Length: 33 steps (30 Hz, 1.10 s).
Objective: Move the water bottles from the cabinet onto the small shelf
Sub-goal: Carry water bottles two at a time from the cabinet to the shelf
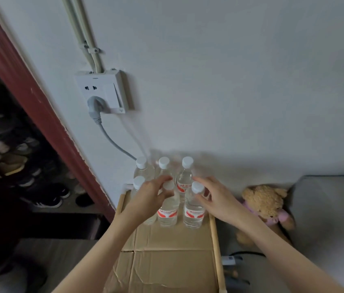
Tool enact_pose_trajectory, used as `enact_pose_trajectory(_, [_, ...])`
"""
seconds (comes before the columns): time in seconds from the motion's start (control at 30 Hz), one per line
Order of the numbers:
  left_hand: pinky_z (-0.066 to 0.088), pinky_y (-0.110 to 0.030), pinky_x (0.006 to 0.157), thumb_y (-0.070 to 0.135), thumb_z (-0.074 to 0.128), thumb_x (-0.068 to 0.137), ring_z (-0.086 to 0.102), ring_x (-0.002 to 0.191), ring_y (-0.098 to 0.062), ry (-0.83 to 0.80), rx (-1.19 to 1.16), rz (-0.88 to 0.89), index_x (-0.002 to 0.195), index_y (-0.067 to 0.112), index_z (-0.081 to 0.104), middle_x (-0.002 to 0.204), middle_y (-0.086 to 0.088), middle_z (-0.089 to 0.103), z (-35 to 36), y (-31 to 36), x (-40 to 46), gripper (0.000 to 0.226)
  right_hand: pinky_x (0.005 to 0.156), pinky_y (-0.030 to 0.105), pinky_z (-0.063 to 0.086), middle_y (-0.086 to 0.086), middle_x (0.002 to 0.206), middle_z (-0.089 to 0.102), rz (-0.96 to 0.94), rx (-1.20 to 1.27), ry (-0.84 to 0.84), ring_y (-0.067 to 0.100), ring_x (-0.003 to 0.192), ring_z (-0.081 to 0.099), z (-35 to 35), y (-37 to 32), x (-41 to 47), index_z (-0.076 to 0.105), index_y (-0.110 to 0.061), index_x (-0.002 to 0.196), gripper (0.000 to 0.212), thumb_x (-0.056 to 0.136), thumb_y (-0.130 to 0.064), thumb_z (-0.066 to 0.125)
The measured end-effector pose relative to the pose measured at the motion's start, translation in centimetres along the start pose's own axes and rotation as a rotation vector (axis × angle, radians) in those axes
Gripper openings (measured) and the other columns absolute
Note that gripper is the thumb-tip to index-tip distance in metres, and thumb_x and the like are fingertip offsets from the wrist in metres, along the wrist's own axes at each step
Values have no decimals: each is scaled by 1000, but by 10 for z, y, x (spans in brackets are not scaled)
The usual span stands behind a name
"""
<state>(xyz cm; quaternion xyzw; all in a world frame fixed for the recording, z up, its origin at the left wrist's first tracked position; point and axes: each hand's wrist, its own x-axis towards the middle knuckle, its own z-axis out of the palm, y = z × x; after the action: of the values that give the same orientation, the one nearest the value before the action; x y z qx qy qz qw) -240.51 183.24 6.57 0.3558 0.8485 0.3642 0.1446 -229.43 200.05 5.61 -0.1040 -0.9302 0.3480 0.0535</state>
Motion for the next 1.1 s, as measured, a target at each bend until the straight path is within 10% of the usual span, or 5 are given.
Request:
enact_pose_trajectory(0.17, [30, -12, 93, -2, 51, 86, 48, 120, -18, -104, 227, 213, 121, 14, 56, 135, -1, 49, -16, 0, 13, 39, 90, 22, 40, -5, 131, 48, 65, 14, 0, 7, 107, 48, -4, -2, 2, 42, -25, 130, 41, 90, -21, 53])
enact_pose_trajectory(0.47, [40, -30, 83, 25, 58, 86, 52, 97, -24, -125, 341, 267, 116, 17, 58, 107, -9, 52, -21, -1, 26, 30, 62, 22, 33, -10, 89, 50, 174, -151, 136, 10, 81, 48, -3, -7, 11, 51, -20, 99, 37, 77, -45, 66])
enact_pose_trajectory(0.67, [36, -24, 93, 18, 64, 82, 44, 115, -14, -330, 277, 311, 119, 19, 57, 126, 2, 51, -21, 3, 31, 38, 97, 27, 34, -3, 133, 46, 71, -89, -55, 10, 116, 42, -5, -3, 9, 38, -26, 134, 48, 88, -28, 55])
enact_pose_trajectory(0.97, [30, -21, 81, 22, 63, 82, 46, 106, -20, -276, 357, 219, 112, 19, 60, 109, -6, 54, -24, 2, 35, 29, 70, 27, 42, -5, 96, 59, 136, -215, 73, 11, 82, 52, -3, -3, 15, 53, -23, 102, 33, 78, -42, 65])
enact_pose_trajectory(1.1, [31, -24, 90, 23, 64, 81, 43, 113, -19, -304, 345, 209, 120, 19, 55, 121, -2, 51, -27, -1, 31, 40, 80, 22, 36, -4, 120, 52, 78, -164, -10, 6, 92, 45, -4, -1, 10, 43, -24, 125, 47, 83, -37, 61])
